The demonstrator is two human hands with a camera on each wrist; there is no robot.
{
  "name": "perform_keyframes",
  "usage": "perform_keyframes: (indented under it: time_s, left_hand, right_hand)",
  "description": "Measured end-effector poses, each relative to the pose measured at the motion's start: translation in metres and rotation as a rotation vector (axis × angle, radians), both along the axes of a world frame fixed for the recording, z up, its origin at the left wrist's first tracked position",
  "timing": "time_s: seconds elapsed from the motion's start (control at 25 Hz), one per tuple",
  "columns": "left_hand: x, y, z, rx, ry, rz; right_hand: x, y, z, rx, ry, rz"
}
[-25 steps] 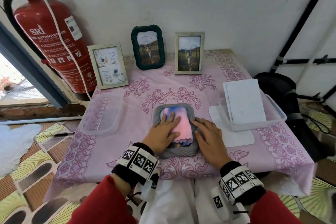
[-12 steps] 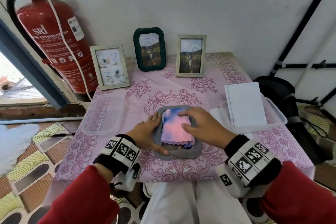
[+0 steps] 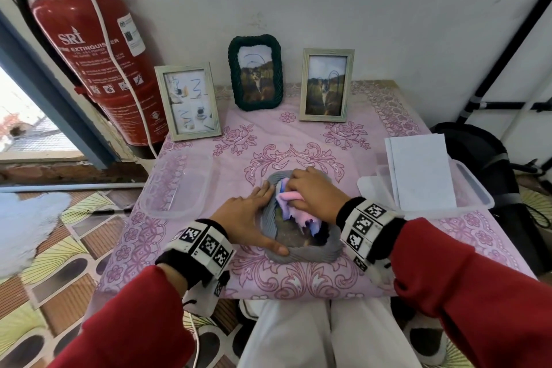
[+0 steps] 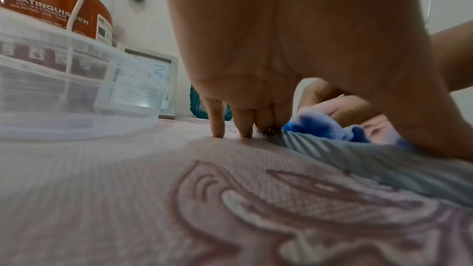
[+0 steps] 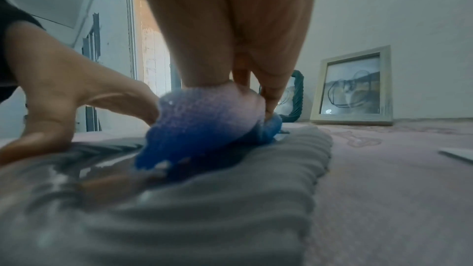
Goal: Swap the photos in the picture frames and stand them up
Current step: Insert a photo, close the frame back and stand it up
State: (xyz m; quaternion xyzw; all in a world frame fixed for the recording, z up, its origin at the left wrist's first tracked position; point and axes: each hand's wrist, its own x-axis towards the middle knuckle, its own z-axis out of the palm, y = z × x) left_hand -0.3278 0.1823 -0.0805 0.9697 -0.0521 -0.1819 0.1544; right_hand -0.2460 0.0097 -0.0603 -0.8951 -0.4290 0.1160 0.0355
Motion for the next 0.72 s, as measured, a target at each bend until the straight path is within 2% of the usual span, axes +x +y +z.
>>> perform_keyframes:
  time_s: [0.12,0.32,0.52,0.72]
  left_hand:
    - [0.001,0.000,0.001,0.017,0.007,0.013]
    - [0.001,-0.001,0.004,0.042,-0.016,-0.017]
    - [0.000,0.001,0.002,0.016,0.002,-0.031]
    - [0.001,0.004,-0.005,0.005,-0.001,-0.013]
  right_hand:
    - [-0.013,-0.001,0.003,0.036,0.042,0.086]
    - [-0.045,-0.038,-0.005,0.077,0.061,0.312]
    - [-0.018,-0.045,0.001,0.131,0.159,0.203]
    - [0.015,-0.029,0.004,0.141,0.106,0.091]
